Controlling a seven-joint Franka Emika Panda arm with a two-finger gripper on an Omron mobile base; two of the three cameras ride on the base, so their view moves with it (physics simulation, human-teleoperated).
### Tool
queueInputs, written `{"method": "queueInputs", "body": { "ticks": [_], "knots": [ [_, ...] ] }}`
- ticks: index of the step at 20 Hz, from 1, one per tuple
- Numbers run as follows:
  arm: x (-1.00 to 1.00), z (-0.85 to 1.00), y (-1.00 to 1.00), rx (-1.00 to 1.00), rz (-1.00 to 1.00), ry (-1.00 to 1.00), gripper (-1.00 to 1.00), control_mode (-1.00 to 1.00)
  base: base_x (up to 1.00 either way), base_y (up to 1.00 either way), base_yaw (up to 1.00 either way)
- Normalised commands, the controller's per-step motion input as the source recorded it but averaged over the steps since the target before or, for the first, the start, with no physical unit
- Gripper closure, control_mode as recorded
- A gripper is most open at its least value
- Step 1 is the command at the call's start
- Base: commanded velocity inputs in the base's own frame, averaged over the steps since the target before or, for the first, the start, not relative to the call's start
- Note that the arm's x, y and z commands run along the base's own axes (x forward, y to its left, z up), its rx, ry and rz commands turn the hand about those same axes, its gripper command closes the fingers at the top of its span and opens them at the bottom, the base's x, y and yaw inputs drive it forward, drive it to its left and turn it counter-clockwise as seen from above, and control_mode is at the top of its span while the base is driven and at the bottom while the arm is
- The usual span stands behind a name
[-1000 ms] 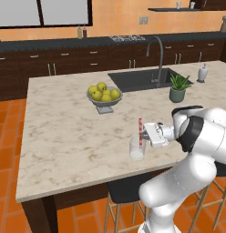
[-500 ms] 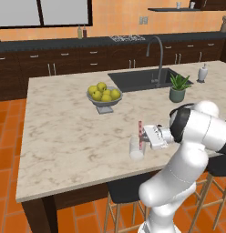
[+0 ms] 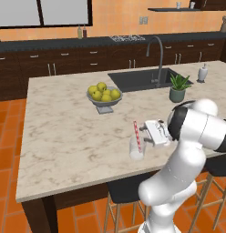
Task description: Take a straw from the drawer in front and place it inside the glass cup on the dining counter.
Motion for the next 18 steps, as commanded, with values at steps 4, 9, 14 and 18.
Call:
{"method": "queueInputs", "body": {
  "ticks": [4, 9, 14, 18],
  "knots": [
    [-0.37, 0.98, 0.04, 0.00, 0.00, -0.24, -1.00, -1.00, 0.00, 0.00, 0.00],
    [-0.64, 1.00, 0.14, -0.08, 0.00, -0.35, -1.00, -1.00, 0.00, 0.00, 0.00],
    [-0.93, 0.80, 0.56, -0.38, 0.00, -0.57, -1.00, -1.00, 0.00, 0.00, 0.00],
    [-0.94, 0.49, 0.82, -0.55, 0.00, -0.56, -1.00, -1.00, 0.00, 0.00, 0.00]
  ]
}}
